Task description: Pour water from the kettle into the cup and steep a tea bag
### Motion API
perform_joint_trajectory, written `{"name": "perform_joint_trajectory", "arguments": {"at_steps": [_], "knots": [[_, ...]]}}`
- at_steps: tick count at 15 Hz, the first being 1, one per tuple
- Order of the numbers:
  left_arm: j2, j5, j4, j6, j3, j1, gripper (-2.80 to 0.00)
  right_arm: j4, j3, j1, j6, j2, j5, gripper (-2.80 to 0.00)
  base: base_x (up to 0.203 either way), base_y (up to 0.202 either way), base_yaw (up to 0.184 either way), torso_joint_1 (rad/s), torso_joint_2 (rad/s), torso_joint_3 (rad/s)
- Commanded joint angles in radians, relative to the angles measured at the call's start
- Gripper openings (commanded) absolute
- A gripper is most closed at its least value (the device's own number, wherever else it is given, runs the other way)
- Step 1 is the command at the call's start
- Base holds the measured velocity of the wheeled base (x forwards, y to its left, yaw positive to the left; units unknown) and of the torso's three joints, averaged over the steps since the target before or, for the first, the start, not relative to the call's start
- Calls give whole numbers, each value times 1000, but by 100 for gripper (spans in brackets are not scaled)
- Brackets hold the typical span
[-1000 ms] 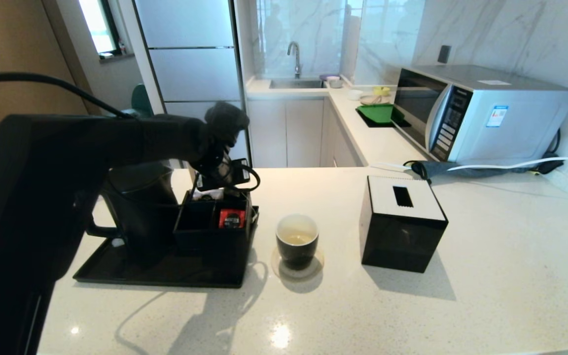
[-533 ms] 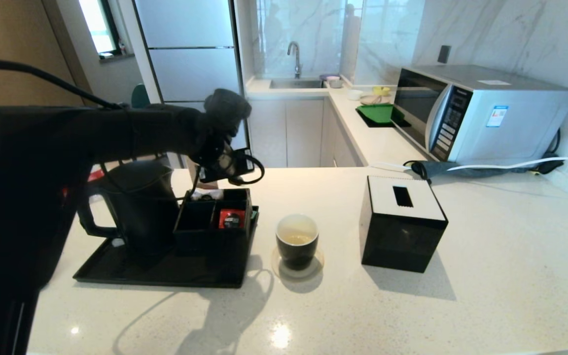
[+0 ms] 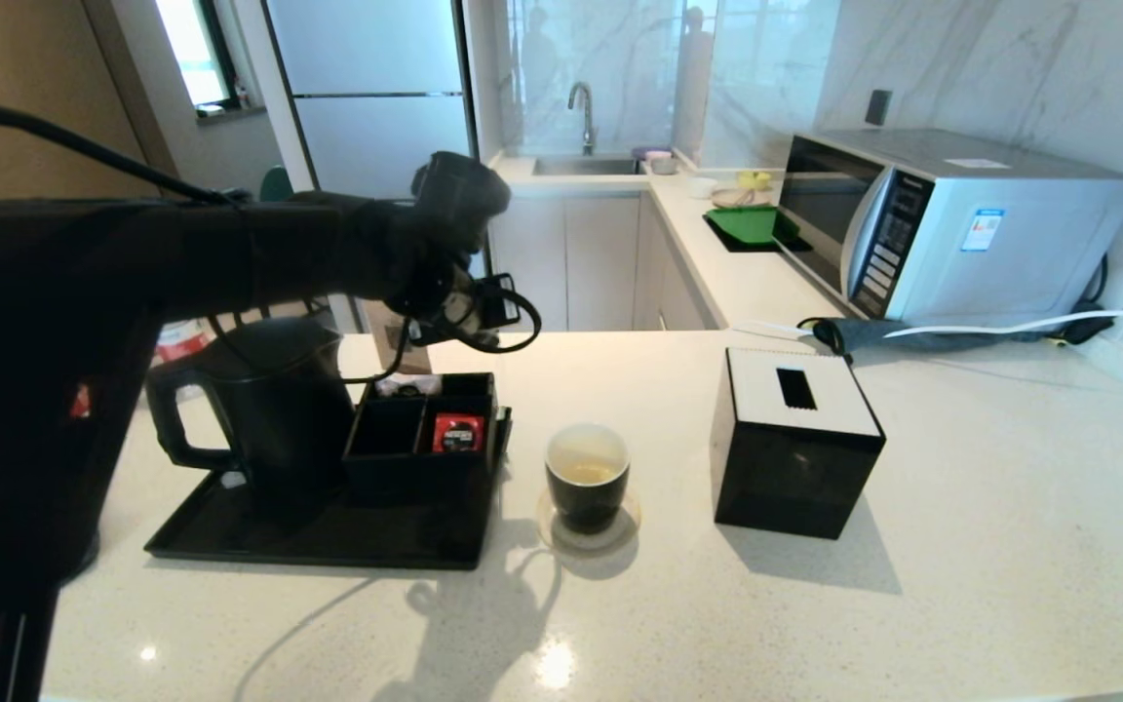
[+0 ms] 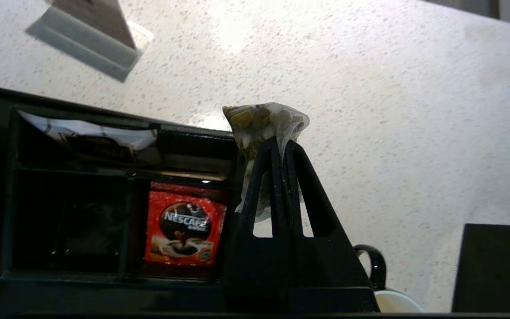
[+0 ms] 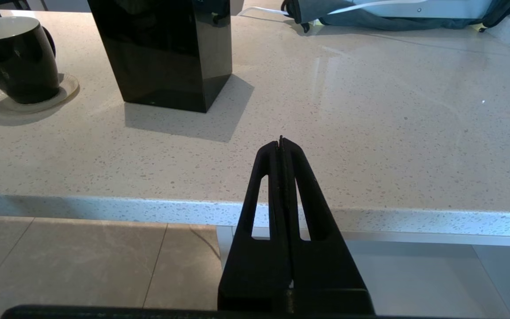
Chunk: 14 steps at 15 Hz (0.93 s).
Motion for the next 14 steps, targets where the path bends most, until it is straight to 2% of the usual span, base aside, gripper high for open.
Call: {"name": "perform_joint_trajectory", "arguments": {"at_steps": [1,5,10,14], "knots": [[-12,3,-9,-5,-1,-3,-280,0,0,0,0,1,0,-280,0,0,0,0,0,0],[-31,-4,-9,-15,-10,-24,-280,0,0,0,-1,1,0,-280,0,0,0,0,0,0],[-48,-5,-8,-61,-28,-31,-280,0,0,0,0,1,0,-280,0,0,0,0,0,0],[-69,-6,-6,-65,-28,-36,-280,0,0,0,0,1,0,-280,0,0,0,0,0,0]]}}
